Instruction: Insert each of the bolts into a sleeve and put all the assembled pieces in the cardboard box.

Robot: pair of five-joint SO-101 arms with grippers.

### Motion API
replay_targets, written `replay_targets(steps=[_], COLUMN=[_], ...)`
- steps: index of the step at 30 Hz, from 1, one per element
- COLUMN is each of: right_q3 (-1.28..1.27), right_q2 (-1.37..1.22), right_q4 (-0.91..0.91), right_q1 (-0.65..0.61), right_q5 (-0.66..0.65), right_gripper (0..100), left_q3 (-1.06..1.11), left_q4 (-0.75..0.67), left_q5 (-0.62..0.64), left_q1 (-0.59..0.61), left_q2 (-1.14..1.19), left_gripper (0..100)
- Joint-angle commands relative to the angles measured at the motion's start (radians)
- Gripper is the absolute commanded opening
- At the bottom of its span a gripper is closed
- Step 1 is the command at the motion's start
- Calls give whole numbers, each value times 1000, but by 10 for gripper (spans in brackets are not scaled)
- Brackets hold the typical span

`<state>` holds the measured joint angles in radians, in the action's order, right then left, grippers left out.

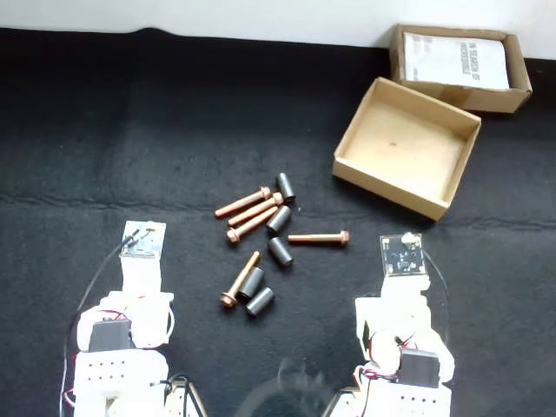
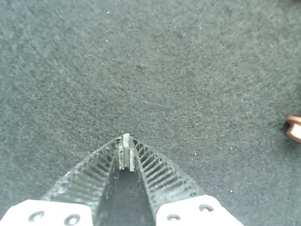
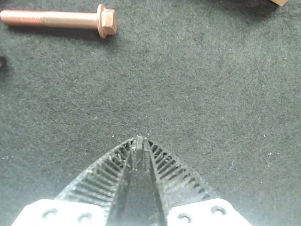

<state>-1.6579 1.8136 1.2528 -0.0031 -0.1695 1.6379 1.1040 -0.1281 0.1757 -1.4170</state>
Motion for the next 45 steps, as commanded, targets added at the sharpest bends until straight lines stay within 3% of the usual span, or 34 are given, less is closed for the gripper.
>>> replay_targets(steps=[1,18,33,38,45], right_q3=[-143,-143,-107,21,321], right_q2=[13,16,18,13,12], right_q4=[-10,-38,-588,-559,-160], right_q1=[7,5,5,7,-39], right_q5=[6,3,2,2,5], right_gripper=[7,12,13,13,13], left_q3=[-16,-16,-16,-16,-16], left_q4=[3,3,3,3,5], left_q5=[-5,-5,-5,-5,-3], left_q1=[-12,-12,-12,-12,-30], left_q2=[4,4,4,4,4], left_gripper=[13,13,13,13,13])
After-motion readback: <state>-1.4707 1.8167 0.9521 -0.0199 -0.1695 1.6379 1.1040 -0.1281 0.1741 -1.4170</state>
